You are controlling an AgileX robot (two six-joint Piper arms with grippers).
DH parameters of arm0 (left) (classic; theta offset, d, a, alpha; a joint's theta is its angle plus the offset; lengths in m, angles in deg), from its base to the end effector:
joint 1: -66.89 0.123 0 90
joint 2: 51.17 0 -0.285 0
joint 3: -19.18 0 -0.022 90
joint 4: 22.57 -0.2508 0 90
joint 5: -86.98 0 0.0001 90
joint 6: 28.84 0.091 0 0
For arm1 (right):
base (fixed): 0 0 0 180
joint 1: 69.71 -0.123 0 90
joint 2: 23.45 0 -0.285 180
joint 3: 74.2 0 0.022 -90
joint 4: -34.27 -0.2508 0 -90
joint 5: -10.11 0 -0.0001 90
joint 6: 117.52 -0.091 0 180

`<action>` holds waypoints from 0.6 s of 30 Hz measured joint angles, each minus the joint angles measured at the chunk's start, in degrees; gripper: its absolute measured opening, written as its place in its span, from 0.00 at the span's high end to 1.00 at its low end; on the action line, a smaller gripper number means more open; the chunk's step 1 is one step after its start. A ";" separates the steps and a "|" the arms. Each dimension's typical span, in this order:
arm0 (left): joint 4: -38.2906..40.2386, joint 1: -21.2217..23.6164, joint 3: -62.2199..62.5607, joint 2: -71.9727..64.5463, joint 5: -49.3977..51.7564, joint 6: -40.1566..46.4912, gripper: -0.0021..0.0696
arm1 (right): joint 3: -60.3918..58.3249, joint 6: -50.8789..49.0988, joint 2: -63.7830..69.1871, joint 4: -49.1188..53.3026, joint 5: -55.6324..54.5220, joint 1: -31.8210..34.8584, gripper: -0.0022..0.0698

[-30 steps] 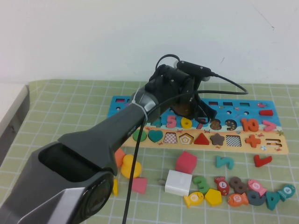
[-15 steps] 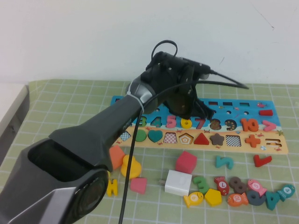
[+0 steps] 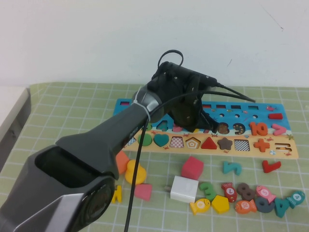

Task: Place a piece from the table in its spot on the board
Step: Place the "number 6" into the hole of the number 6

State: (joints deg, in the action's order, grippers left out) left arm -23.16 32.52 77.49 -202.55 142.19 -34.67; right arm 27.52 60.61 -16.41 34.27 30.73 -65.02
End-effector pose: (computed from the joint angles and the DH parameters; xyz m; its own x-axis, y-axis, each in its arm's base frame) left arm 0.4540 -0.3096 0.1906 -0.7526 0.3987 -0.5241 0.4911 0.8701 -0.0432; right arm 0.0526 -0.0043 0.1752 -0.2709 0.0550 -0.9610 0.0907 0.9954 0.0314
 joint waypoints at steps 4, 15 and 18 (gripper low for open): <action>-0.57 0.09 0.00 1.20 -0.96 0.08 0.97 | 0.00 0.00 0.00 0.00 0.00 0.00 0.97; -3.60 0.09 0.00 2.24 -4.06 -0.02 0.97 | 0.00 0.00 0.00 0.00 0.00 0.00 0.97; -3.84 0.09 0.00 0.96 -3.95 0.20 0.97 | 0.00 0.25 0.00 0.00 0.00 0.00 0.97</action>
State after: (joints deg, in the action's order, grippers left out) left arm -27.01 32.61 77.49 -201.59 138.24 -34.46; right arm 27.52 60.86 -16.41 34.27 30.73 -65.02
